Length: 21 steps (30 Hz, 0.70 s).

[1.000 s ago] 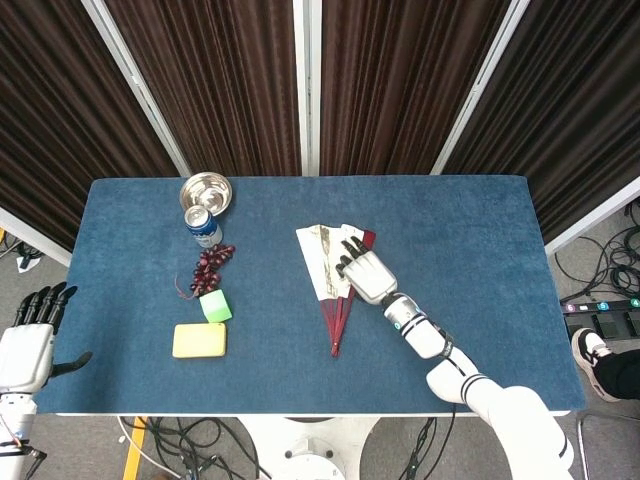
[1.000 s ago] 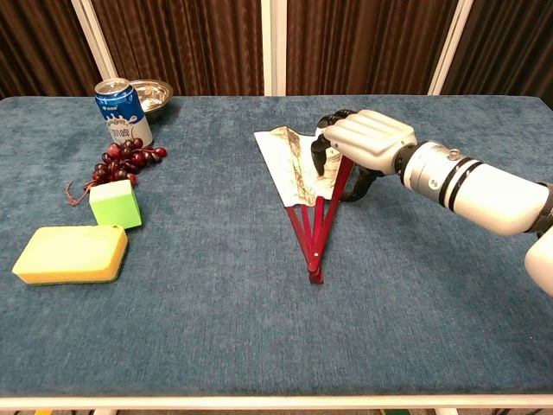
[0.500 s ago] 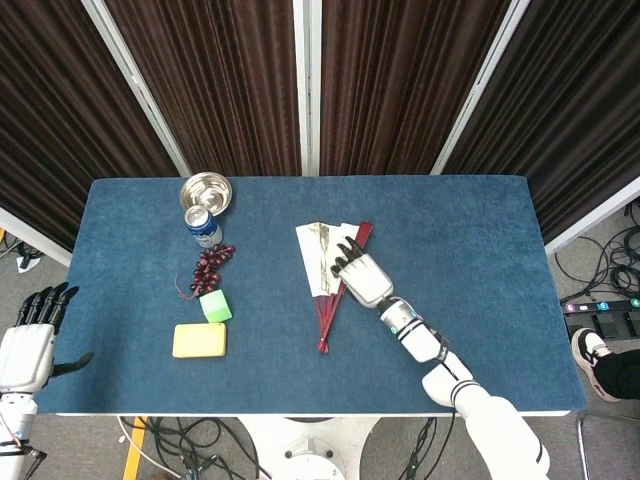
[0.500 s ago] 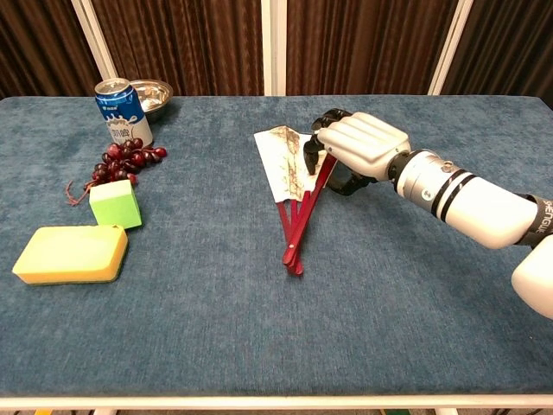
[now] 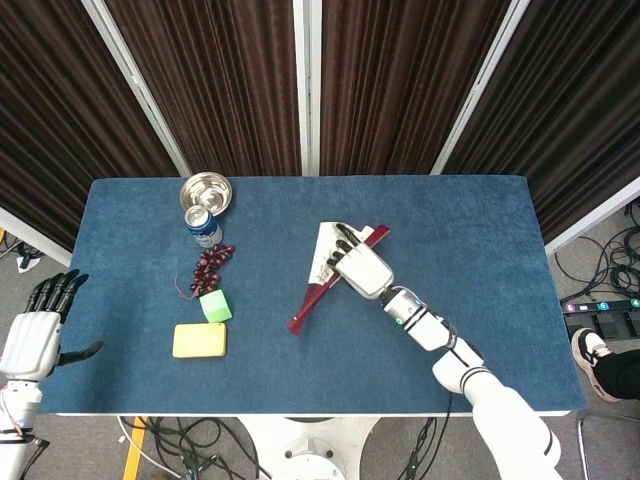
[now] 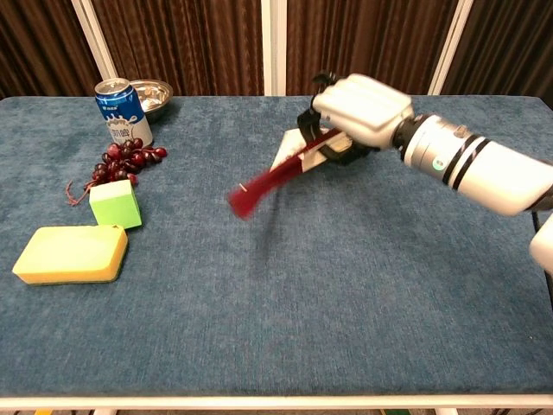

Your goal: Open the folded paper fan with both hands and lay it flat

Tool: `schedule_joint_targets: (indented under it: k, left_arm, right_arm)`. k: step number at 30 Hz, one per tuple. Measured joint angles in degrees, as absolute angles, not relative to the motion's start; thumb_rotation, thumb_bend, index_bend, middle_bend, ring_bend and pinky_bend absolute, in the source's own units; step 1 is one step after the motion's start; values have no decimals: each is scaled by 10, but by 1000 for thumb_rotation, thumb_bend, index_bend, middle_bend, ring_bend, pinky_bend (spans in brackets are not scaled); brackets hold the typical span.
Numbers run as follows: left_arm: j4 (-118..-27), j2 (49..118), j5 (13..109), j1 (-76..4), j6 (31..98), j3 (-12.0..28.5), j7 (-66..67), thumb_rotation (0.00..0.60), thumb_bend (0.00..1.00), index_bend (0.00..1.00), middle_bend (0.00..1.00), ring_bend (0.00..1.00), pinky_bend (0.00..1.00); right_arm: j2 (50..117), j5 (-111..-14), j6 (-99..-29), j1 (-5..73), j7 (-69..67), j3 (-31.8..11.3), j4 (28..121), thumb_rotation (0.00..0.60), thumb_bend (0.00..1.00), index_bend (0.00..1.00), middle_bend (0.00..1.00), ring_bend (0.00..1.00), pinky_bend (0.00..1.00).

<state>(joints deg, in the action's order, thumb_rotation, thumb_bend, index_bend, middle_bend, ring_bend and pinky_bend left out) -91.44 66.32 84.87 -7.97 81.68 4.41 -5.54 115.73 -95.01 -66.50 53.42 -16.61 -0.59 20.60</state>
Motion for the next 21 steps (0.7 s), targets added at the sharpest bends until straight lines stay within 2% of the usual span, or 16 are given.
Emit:
schedule_joint_targets:
  k: [7,17,21]
  left_arm:
    - [-908,670,863,-128,774,62,-144,600,105,150,162,44,94]
    - [-870,714,854,-199,710,96,-320,600,106,149,162,44,141]
    - [-850,745,856,-230,687,103,-385,600,107,149,162,44,142]
  right_arm:
    - [1043,-962,-703,545,-184,-6,339,600,621,869,654,318,49]
    - [814,-961,-708,546,-200,-16,664,600,628,877,658,318,76]
    - [739,-961,-708,544,-233,-24,758,600,628,877,657,318,77]
